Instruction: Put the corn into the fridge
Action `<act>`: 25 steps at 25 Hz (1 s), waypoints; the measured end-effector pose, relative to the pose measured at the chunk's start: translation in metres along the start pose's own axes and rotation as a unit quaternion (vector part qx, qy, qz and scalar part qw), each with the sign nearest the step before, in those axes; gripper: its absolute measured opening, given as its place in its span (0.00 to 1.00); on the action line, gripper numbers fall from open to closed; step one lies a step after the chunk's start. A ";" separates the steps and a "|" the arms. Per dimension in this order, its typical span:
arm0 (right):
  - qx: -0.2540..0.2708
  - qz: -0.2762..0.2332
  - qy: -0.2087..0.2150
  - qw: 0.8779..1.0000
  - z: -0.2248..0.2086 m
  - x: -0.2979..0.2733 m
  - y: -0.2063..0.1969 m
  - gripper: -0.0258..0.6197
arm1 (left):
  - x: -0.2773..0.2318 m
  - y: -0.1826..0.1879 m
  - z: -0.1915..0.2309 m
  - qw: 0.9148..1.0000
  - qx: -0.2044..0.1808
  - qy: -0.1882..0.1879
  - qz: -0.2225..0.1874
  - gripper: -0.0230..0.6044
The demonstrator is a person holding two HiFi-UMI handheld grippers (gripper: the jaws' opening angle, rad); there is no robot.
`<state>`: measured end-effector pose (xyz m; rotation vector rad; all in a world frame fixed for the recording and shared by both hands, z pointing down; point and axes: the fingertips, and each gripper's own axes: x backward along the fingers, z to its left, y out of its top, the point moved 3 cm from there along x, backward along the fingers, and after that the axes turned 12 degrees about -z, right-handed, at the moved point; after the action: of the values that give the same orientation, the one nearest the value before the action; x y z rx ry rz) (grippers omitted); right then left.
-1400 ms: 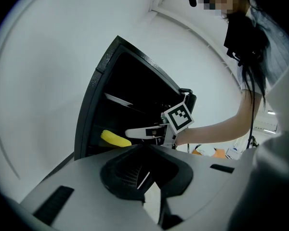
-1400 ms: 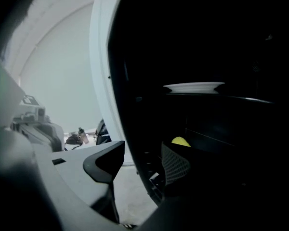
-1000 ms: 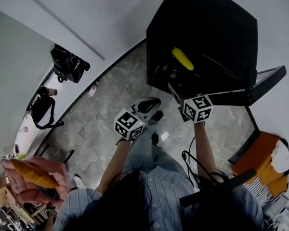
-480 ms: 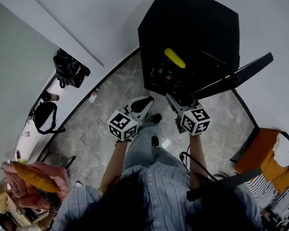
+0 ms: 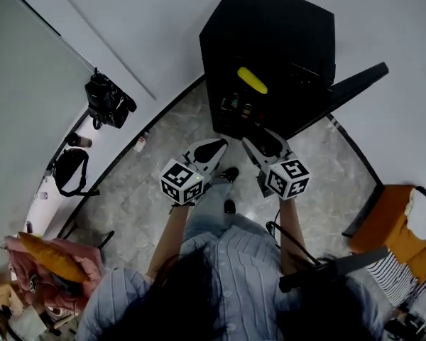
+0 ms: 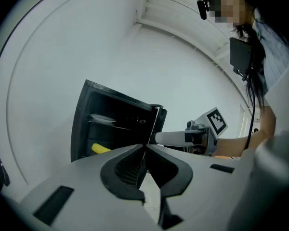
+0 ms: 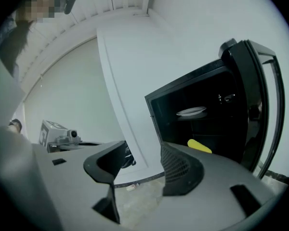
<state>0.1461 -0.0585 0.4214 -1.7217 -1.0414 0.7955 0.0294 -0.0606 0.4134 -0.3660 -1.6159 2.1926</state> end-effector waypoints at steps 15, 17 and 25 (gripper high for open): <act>0.003 -0.027 0.011 1.000 0.041 0.053 -0.001 0.30 | 0.031 -0.005 -0.060 1.000 -0.006 0.005 0.004 0.05; -0.002 -0.029 0.013 0.999 0.045 0.055 -0.002 0.27 | 0.035 -0.005 -0.061 1.000 -0.005 0.009 0.007 0.05; -0.023 -0.008 0.026 0.999 0.057 0.061 -0.021 0.21 | 0.042 -0.014 -0.072 0.999 0.002 0.008 0.033 0.05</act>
<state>0.1168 0.0224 0.4179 -1.7616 -1.0429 0.7180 0.0247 0.0233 0.4062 -0.4395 -1.6122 2.2356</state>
